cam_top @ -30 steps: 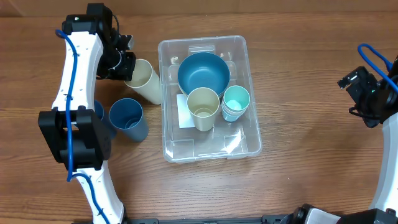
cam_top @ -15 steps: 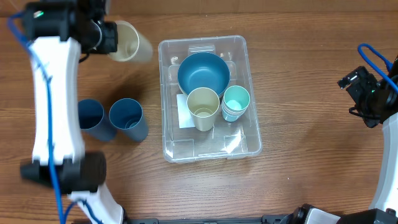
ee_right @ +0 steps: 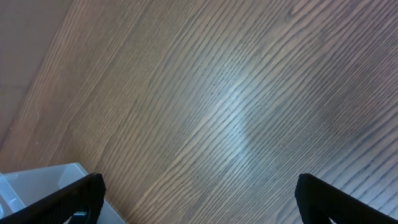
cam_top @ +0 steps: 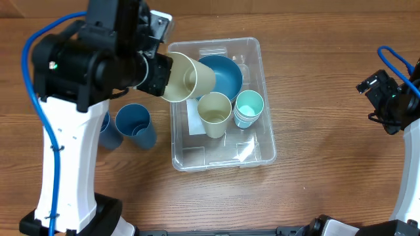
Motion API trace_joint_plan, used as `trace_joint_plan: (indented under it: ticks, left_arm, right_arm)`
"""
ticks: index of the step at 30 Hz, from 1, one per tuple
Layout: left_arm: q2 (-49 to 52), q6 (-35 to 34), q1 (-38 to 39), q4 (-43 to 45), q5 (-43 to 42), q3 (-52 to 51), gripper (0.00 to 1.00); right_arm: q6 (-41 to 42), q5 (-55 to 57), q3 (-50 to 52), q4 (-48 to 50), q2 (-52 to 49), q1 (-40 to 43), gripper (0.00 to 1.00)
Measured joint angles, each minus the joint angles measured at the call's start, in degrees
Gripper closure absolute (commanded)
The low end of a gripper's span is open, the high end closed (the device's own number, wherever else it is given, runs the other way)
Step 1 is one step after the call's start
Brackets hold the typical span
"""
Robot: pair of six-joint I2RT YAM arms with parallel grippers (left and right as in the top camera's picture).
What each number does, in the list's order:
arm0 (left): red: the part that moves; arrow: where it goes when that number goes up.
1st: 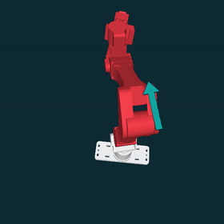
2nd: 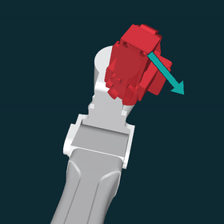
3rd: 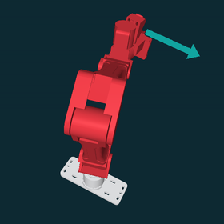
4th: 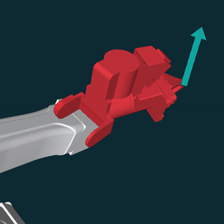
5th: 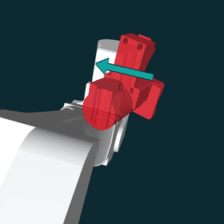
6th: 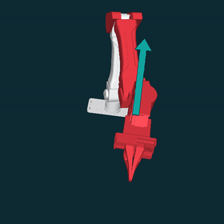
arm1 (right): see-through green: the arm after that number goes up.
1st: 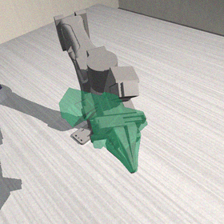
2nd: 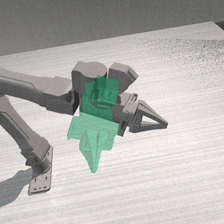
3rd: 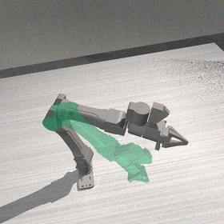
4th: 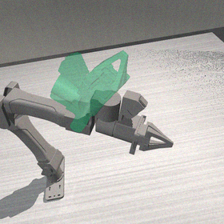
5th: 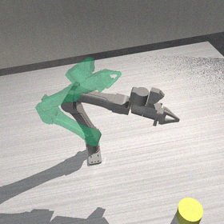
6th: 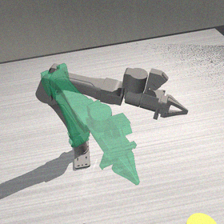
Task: Pack container
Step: 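Carry the second beige cup over the bin and drop it into the first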
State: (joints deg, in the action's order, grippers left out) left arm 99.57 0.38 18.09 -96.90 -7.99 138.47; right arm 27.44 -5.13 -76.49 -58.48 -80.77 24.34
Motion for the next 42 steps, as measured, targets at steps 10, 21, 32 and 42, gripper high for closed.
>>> trace_joint_plan:
  ticks: [10,21,32,42]
  left_arm:
    - [0.1,0.0,3.1,0.1,-0.9,-4.5,0.96]
    - [0.5,0.0,4.1,8.4,-0.8,-18.9,0.96]
    - [0.8,-0.5,4.1,17.2,-2.0,-28.0,0.61]
    - [0.8,-2.2,1.1,1.8,3.5,-10.1,0.60]
  right_arm:
    - [0.0,0.0,0.0,0.0,0.0,0.0,0.00]
    - [0.0,0.0,0.0,0.0,0.0,0.0,0.00]
    - [0.0,0.0,0.0,0.0,0.0,0.0,0.00]
    - [0.0,0.0,0.0,0.0,0.0,0.0,0.00]
